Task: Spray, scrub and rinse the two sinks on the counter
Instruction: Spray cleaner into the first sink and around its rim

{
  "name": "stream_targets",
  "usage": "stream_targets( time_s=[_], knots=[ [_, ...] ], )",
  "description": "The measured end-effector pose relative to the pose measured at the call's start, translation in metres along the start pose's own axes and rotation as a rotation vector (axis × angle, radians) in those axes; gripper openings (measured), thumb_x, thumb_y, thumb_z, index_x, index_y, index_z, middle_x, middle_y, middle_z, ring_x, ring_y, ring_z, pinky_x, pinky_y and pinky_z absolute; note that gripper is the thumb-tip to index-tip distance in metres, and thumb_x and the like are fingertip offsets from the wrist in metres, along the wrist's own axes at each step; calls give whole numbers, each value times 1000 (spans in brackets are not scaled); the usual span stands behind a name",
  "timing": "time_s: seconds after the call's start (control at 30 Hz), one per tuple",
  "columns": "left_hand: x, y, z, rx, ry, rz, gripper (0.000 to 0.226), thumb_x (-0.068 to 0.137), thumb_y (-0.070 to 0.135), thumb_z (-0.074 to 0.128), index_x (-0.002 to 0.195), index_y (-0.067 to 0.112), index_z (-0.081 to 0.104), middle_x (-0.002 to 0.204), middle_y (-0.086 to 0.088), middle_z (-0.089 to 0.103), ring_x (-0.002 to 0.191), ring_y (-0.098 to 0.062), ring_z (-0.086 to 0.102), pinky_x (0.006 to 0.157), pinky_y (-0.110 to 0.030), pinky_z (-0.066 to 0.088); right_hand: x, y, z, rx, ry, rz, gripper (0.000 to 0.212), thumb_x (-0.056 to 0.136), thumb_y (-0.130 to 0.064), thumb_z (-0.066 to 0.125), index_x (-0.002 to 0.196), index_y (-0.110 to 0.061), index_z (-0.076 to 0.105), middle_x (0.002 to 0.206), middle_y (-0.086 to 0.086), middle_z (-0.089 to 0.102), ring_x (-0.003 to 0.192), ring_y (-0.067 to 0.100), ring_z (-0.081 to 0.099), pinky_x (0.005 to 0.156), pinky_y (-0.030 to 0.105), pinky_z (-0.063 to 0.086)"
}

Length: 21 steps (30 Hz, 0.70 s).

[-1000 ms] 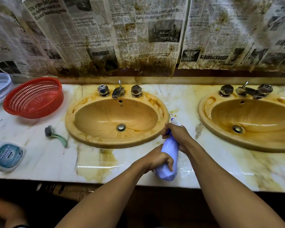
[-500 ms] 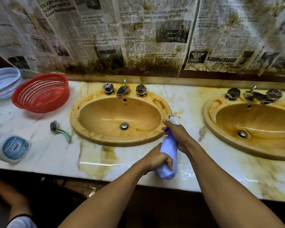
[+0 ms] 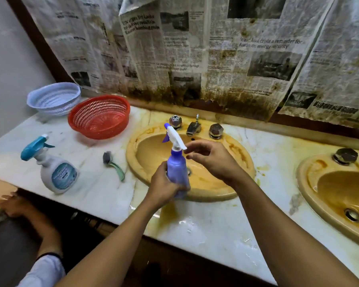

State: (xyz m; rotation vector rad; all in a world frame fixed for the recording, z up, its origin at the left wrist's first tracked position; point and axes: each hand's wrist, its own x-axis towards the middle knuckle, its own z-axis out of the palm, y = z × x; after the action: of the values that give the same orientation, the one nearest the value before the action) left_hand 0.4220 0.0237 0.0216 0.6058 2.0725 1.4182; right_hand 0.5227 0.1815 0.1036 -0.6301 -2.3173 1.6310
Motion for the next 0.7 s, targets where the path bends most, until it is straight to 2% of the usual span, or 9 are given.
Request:
stream_targets(
  time_s=[0.07, 0.2, 0.3, 0.4, 0.5, 0.57, 0.7],
  knots=[
    [9, -12, -40, 3, 123, 5, 79, 54, 13, 94, 122, 28, 58, 106, 5, 71, 95, -16, 69, 64, -25, 57, 19, -19, 24, -35, -64, -42, 26, 98, -7, 67, 119, -21, 73, 109, -4, 76, 101, 6, 71, 90, 21, 58],
    [23, -37, -117, 39, 359, 25, 68, 51, 20, 93, 110, 34, 61, 105, 8, 74, 95, -12, 70, 76, -41, 60, 68, -29, 82, -116, -125, -42, 23, 98, -11, 68, 119, -16, 74, 105, -2, 77, 96, 10, 72, 87, 24, 59],
    [35, -58, -165, 47, 430, 5, 69, 57, 13, 96, 113, 33, 60, 106, 11, 71, 96, -8, 67, 77, -34, 54, 103, -20, 130, -224, -173, 24, 22, 98, -17, 70, 119, -16, 75, 98, -4, 75, 86, 12, 71, 76, 28, 54],
    [51, -84, -206, 35, 436, -9, 74, 56, 19, 96, 121, 32, 63, 111, 12, 74, 100, -8, 69, 83, -36, 56, 130, -5, 178, -309, -213, 73, 24, 95, -15, 72, 118, -11, 75, 98, 3, 73, 83, 16, 66, 79, 30, 52],
    [64, -109, -232, 33, 423, -15, 65, 63, 6, 94, 116, 28, 63, 107, 8, 73, 92, -1, 68, 79, -32, 55, 149, 9, 221, -461, -241, 144, 30, 92, -20, 72, 121, -12, 74, 114, 8, 74, 102, 22, 68, 88, 26, 50],
    [70, -126, -245, 49, 381, -24, 65, 63, 10, 94, 116, 27, 60, 107, 7, 71, 92, 2, 66, 79, -30, 52, 159, 17, 247, -530, -259, 211, 36, 91, -23, 70, 125, -11, 71, 123, 13, 71, 114, 28, 65, 92, 28, 50],
    [84, -156, -262, 30, 294, -56, 83, 68, 13, 96, 133, 28, 47, 124, 10, 62, 113, -2, 60, 101, -30, 45, 167, 25, 283, -697, -296, 320, 29, 92, -25, 65, 114, -7, 64, 122, 19, 63, 111, 37, 62, 77, 33, 46]
  ],
)
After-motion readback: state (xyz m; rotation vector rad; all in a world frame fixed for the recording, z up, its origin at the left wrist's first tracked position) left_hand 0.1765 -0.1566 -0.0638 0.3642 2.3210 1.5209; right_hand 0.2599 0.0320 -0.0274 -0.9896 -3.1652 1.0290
